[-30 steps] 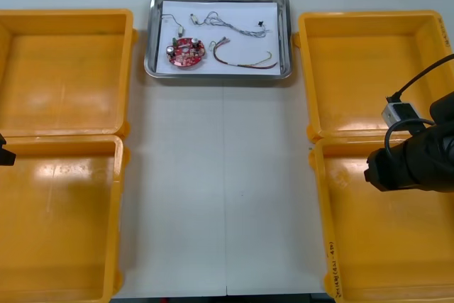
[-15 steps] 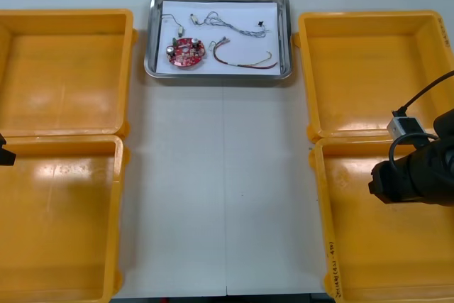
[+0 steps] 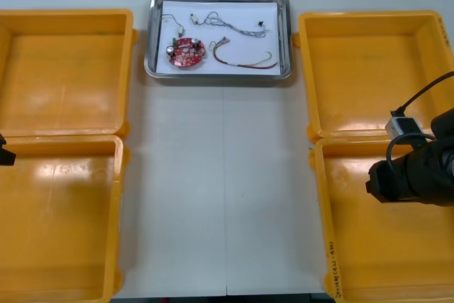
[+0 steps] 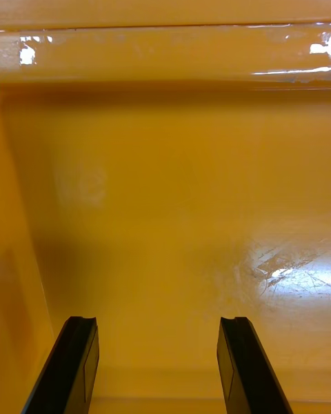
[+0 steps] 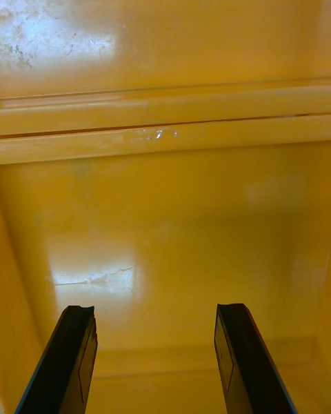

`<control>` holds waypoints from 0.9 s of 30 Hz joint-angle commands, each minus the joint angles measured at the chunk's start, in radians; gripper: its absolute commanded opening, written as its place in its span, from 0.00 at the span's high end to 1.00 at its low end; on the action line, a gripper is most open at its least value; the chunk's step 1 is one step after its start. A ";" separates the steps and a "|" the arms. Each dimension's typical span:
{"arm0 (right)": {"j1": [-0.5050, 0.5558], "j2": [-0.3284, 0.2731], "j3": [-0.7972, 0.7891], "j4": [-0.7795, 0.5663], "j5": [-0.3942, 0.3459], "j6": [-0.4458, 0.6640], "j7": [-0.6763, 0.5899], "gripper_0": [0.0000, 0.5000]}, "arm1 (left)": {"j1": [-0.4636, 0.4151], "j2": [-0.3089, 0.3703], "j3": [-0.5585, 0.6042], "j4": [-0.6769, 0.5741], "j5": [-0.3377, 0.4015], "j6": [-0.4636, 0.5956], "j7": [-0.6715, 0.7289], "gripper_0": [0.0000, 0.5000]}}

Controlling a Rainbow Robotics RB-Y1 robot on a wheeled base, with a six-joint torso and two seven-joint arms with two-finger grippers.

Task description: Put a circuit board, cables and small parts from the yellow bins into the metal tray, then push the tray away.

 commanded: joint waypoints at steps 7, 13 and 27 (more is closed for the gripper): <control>0.014 0.011 -0.032 -0.032 0.007 -0.008 -0.014 0.00 | 0.016 -0.008 0.031 -0.027 -0.008 0.006 -0.081 0.00; 0.014 0.011 -0.032 -0.032 0.007 -0.008 -0.014 0.00 | 0.016 -0.008 0.031 -0.027 -0.008 0.006 -0.081 0.00; 0.014 0.011 -0.032 -0.032 0.007 -0.008 -0.014 0.00 | 0.016 -0.008 0.031 -0.027 -0.008 0.006 -0.081 0.00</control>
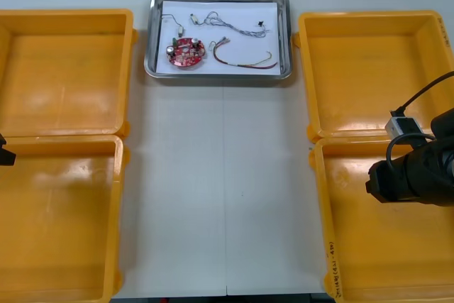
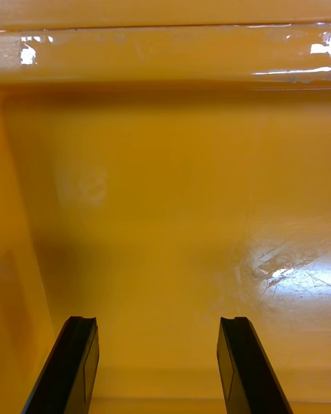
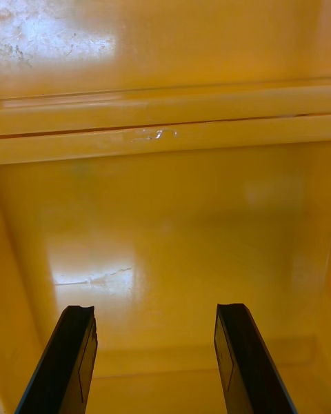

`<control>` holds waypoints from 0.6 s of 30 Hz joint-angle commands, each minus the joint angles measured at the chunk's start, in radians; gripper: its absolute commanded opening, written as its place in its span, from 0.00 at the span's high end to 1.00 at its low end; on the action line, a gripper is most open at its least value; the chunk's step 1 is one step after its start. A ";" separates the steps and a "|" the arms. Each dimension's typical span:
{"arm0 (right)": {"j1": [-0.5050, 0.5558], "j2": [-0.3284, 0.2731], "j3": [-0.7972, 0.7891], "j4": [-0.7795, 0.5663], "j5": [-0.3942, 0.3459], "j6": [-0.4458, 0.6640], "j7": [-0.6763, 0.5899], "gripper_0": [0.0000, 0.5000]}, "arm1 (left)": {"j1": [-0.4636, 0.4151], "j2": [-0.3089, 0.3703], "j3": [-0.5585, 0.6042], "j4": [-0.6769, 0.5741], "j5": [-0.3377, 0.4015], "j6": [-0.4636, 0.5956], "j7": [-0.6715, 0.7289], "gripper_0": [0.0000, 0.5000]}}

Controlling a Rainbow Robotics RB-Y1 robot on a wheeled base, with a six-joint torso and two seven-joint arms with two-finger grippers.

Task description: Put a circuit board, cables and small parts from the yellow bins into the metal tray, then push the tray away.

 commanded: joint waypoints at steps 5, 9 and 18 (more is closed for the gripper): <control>0.014 0.011 -0.032 -0.032 0.007 -0.008 -0.014 0.00 | 0.016 -0.008 0.031 -0.027 -0.008 0.006 -0.081 0.00; 0.014 0.011 -0.032 -0.032 0.007 -0.008 -0.014 0.00 | 0.016 -0.008 0.031 -0.027 -0.008 0.006 -0.081 0.00; 0.014 0.011 -0.032 -0.032 0.007 -0.008 -0.014 0.00 | 0.016 -0.008 0.031 -0.027 -0.008 0.006 -0.081 0.00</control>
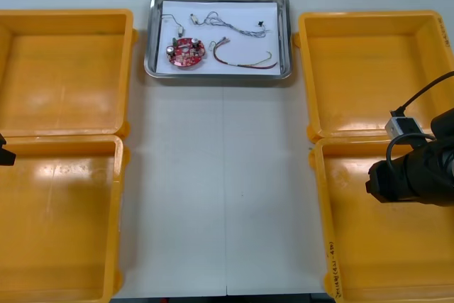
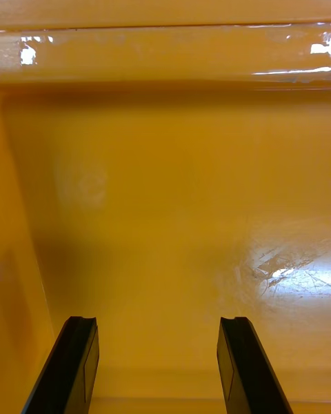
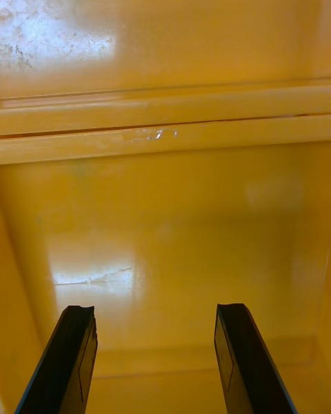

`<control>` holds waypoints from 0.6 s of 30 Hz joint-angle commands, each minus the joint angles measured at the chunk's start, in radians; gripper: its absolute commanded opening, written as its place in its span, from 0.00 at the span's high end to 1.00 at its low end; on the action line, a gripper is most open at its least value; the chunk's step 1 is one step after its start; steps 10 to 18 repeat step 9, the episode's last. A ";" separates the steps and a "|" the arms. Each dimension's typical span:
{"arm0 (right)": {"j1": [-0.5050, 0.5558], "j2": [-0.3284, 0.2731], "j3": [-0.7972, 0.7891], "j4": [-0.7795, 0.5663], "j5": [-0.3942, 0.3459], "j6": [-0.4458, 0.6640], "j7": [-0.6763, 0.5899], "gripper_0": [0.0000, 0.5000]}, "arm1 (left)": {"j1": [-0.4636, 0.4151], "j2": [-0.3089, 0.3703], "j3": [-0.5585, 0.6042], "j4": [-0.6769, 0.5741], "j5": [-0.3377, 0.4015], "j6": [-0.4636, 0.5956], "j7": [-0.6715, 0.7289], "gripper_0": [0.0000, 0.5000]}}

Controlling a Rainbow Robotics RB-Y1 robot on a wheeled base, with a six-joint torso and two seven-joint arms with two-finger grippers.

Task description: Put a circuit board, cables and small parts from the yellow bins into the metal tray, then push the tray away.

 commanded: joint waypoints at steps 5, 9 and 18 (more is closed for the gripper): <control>0.021 0.053 -0.035 0.002 0.004 -0.009 -0.005 0.00 | 0.016 -0.008 0.031 -0.027 -0.008 0.006 -0.081 0.00; 0.003 0.066 -0.061 0.008 -0.004 -0.008 0.003 0.00 | 0.016 -0.008 0.031 -0.027 -0.008 0.006 -0.081 0.00; 0.003 0.066 -0.061 0.008 -0.004 -0.008 0.003 0.00 | 0.016 -0.008 0.031 -0.027 -0.008 0.006 -0.081 0.00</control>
